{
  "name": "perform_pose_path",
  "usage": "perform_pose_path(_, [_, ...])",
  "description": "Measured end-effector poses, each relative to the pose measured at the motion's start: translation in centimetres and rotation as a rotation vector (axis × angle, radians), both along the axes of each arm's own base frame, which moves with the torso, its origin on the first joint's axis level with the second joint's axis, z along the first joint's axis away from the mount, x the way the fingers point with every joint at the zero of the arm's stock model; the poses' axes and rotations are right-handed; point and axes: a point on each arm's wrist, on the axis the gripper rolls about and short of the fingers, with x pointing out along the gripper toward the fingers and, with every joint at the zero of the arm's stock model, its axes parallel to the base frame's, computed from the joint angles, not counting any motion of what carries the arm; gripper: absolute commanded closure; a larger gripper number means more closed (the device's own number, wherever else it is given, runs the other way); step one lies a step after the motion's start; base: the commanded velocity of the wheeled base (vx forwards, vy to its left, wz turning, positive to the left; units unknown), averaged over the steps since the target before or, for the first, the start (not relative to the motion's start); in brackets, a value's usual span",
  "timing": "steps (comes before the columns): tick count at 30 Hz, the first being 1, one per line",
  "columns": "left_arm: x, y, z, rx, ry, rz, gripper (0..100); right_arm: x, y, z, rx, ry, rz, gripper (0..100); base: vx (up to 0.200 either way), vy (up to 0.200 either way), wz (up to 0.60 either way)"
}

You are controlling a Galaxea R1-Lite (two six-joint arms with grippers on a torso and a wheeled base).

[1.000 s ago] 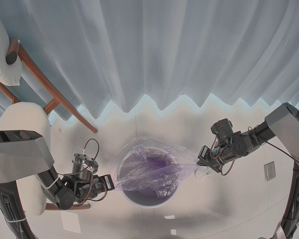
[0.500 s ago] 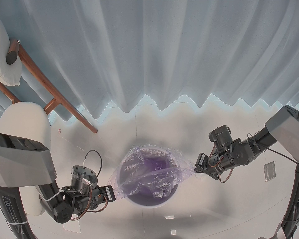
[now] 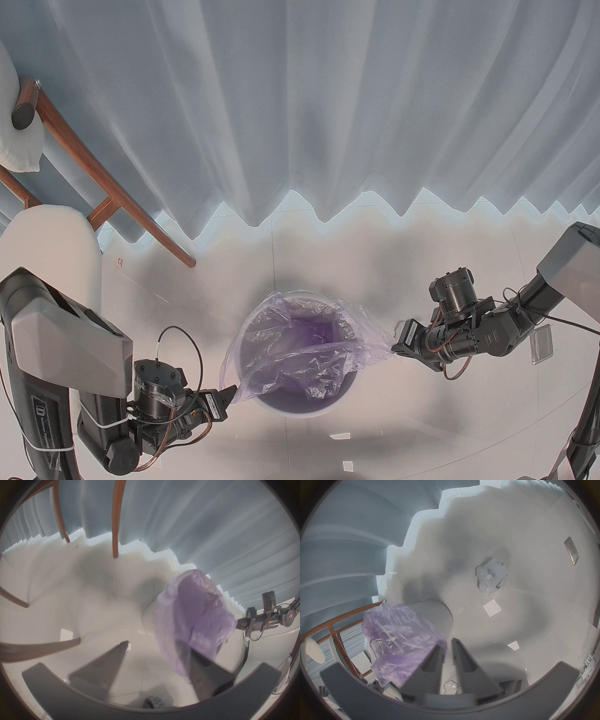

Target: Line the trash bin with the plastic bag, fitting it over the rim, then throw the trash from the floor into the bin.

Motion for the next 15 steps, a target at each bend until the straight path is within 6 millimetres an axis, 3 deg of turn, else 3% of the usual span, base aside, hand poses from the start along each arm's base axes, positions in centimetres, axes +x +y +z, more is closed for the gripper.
perform_pose_path(6, [-0.7, 0.4, 0.2, -0.001, 0.021, 0.000, 0, -0.7, -0.6, 0.3, 0.014, -0.017, -0.014, 0, 0.000, 0.000, 0.00])
perform_pose_path(15, [-2.0, 0.7, 4.9, -0.138, -0.110, -0.030, 0, -2.3, -1.7, 4.7, 0.117, -0.096, -0.017, 0, 0.000, 0.000, 0.00])
